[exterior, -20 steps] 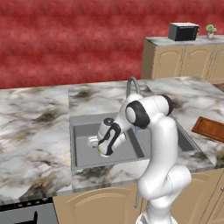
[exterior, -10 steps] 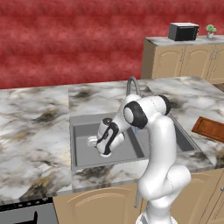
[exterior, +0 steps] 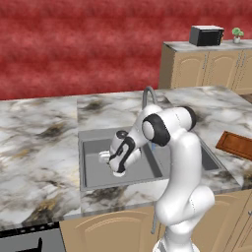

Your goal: Pick the pear from the sink and place it on the cutting board to airdry. Then turn off the sink faucet.

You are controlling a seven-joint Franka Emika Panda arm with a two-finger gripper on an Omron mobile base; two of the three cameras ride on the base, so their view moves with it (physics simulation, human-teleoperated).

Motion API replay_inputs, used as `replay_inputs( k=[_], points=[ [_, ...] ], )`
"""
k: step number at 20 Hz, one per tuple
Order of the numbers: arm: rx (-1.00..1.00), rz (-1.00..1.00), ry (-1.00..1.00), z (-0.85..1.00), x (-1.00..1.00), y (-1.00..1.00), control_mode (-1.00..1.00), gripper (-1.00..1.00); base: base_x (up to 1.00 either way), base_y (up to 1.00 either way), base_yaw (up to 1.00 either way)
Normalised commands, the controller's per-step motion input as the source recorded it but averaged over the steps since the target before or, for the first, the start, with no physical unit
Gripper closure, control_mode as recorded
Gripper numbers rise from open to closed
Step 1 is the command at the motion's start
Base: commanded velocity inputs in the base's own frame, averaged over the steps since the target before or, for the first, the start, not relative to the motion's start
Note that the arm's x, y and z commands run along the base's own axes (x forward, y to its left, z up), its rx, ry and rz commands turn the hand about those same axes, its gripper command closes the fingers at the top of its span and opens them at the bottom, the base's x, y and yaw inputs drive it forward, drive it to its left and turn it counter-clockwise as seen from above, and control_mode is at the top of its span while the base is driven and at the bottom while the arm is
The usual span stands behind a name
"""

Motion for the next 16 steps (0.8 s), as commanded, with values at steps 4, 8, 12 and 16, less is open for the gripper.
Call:
replay_inputs(
  k=[4, 8, 12, 16],
  points=[
    [0.0, 0.0, -0.03, 0.72, -0.2, 0.0, -1.0, 1.0, 0.0, 0.0, 0.0],
    [0.0, 0.0, -0.01, 0.86, -0.2, -0.05, -1.0, 1.0, 0.0, 0.0, 0.0],
    [0.0, 0.0, 0.01, 0.95, -0.12, -0.16, -1.0, 1.0, 0.0, 0.0, 0.0],
    [0.0, -0.01, 0.08, 1.0, -0.01, -0.23, -1.0, 1.0, 0.0, 0.0, 0.0]
  ],
)
